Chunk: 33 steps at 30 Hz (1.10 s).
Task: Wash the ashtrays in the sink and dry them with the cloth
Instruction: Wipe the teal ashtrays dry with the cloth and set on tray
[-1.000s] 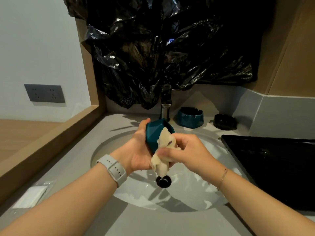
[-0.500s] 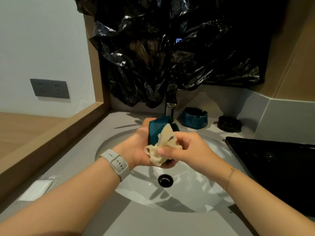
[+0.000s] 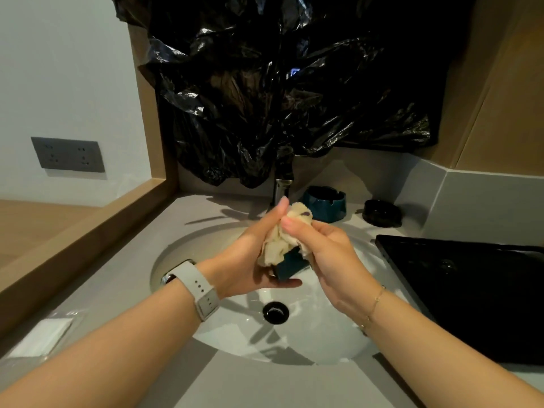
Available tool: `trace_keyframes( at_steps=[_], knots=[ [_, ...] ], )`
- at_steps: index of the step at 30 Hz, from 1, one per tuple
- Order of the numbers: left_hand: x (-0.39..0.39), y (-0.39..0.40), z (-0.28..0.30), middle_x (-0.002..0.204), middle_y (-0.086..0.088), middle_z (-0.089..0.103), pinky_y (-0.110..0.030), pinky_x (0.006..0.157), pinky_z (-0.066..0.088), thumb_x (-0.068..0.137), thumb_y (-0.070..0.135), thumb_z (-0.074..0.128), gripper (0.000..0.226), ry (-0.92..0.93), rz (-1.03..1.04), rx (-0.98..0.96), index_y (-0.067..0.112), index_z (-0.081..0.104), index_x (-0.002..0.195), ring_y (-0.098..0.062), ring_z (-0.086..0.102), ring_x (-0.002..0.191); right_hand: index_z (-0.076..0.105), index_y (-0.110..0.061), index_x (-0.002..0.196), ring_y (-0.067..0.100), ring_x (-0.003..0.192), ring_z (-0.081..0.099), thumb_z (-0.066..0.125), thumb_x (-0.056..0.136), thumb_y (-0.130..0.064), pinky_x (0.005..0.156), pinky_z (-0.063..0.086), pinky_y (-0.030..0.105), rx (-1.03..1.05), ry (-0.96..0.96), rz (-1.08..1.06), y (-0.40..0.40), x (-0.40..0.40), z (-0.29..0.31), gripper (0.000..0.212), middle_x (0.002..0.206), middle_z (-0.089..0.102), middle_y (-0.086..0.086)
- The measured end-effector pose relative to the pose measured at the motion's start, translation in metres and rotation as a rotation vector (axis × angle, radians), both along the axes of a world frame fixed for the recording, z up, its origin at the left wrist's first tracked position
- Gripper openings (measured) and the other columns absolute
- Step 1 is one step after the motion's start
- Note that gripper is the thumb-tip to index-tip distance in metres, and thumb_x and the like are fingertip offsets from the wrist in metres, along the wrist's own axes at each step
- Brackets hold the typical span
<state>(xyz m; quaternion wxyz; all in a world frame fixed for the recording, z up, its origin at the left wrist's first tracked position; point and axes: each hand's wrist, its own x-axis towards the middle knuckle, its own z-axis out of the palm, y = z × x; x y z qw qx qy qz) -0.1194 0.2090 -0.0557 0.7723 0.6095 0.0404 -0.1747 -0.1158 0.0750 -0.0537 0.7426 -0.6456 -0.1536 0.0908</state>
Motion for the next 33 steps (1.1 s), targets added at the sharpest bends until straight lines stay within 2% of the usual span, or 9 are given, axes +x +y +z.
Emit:
trace_keyframes(
  at_steps=[6, 9, 11, 15, 20, 25, 27, 30, 33],
  knots=[
    [0.002, 0.012, 0.002, 0.085, -0.015, 0.067, -0.041, 0.093, 0.048, 0.075, 0.072, 0.062, 0.072, 0.281, -0.014, -0.305, 0.001, 0.069, 0.083, -0.030, 0.062, 0.084, 0.070, -0.015, 0.080, 0.004, 0.069, 0.067, 0.074, 0.081, -0.018, 0.061, 0.051, 0.017, -0.279, -0.296, 0.085, -0.001, 0.000, -0.002, 0.005, 0.072, 0.072, -0.006],
    [0.004, 0.023, 0.002, 0.090, -0.019, 0.069, -0.045, 0.084, 0.055, 0.071, 0.073, 0.064, 0.078, 0.340, -0.052, -0.271, -0.003, 0.072, 0.088, -0.035, 0.066, 0.080, 0.071, -0.014, 0.089, 0.015, 0.074, 0.066, 0.081, 0.075, -0.024, 0.065, 0.055, 0.030, -0.474, -0.413, 0.181, -0.012, 0.004, -0.003, 0.020, 0.082, 0.072, 0.002],
    [0.004, 0.030, 0.002, 0.106, -0.024, 0.067, -0.056, 0.099, 0.047, 0.070, 0.073, 0.066, 0.086, 0.371, -0.104, -0.273, -0.008, 0.073, 0.100, -0.044, 0.063, 0.100, 0.071, -0.014, 0.094, 0.028, 0.083, 0.065, 0.082, 0.073, -0.030, 0.074, 0.054, 0.043, -0.591, -0.496, 0.197, -0.016, 0.005, -0.004, 0.029, 0.090, 0.071, 0.009],
    [0.003, 0.031, 0.002, 0.135, -0.036, 0.051, -0.063, 0.113, 0.026, 0.071, 0.082, 0.056, 0.105, 0.382, -0.233, -0.293, -0.010, 0.063, 0.123, -0.057, 0.037, 0.132, 0.071, -0.008, 0.092, 0.014, 0.067, 0.062, 0.076, 0.080, -0.021, 0.061, 0.051, 0.028, -0.431, -0.403, 0.150, -0.015, 0.002, -0.001, 0.018, 0.078, 0.069, 0.007],
    [0.007, 0.018, 0.003, 0.124, -0.024, 0.065, -0.058, 0.105, 0.042, 0.077, 0.068, 0.062, 0.078, 0.247, -0.088, -0.209, 0.006, 0.067, 0.125, -0.044, 0.058, 0.117, 0.073, -0.015, 0.100, 0.023, 0.093, 0.071, 0.069, 0.085, -0.029, 0.086, 0.056, 0.039, -0.233, -0.177, 0.070, -0.017, 0.006, 0.001, 0.021, 0.095, 0.076, 0.005],
    [0.001, 0.021, 0.008, 0.097, -0.022, 0.068, -0.052, 0.092, 0.051, 0.078, 0.056, 0.064, 0.063, 0.334, -0.091, -0.172, -0.004, 0.073, 0.091, -0.039, 0.062, 0.093, 0.072, -0.014, 0.092, 0.012, 0.079, 0.068, 0.078, 0.078, -0.017, 0.072, 0.056, 0.027, -0.411, -0.270, 0.244, -0.016, 0.000, 0.005, 0.015, 0.085, 0.073, 0.004],
    [0.003, 0.027, 0.005, 0.099, -0.024, 0.067, -0.053, 0.088, 0.053, 0.075, 0.055, 0.067, 0.066, 0.368, -0.112, -0.195, -0.007, 0.071, 0.096, -0.042, 0.063, 0.093, 0.070, -0.005, 0.096, 0.013, 0.077, 0.066, 0.079, 0.077, -0.012, 0.070, 0.055, 0.028, -0.503, -0.310, 0.317, -0.020, 0.002, 0.008, 0.023, 0.089, 0.071, 0.012],
    [0.006, 0.030, -0.005, 0.109, -0.025, 0.065, -0.054, 0.103, 0.045, 0.074, 0.054, 0.074, 0.073, 0.383, -0.143, -0.209, -0.007, 0.066, 0.113, -0.043, 0.063, 0.101, 0.070, -0.004, 0.097, 0.010, 0.075, 0.064, 0.080, 0.076, -0.012, 0.067, 0.052, 0.023, -0.601, -0.327, 0.383, -0.025, 0.008, 0.008, 0.025, 0.085, 0.069, 0.005],
    [0.009, 0.027, -0.007, 0.104, -0.023, 0.070, -0.055, 0.091, 0.054, 0.080, 0.062, 0.064, 0.070, 0.312, -0.122, -0.093, -0.003, 0.072, 0.106, -0.041, 0.068, 0.091, 0.071, -0.007, 0.094, 0.007, 0.070, 0.059, 0.082, 0.075, -0.016, 0.063, 0.048, 0.022, -0.648, -0.349, 0.350, -0.025, 0.011, 0.002, 0.024, 0.080, 0.066, 0.001]
  ],
)
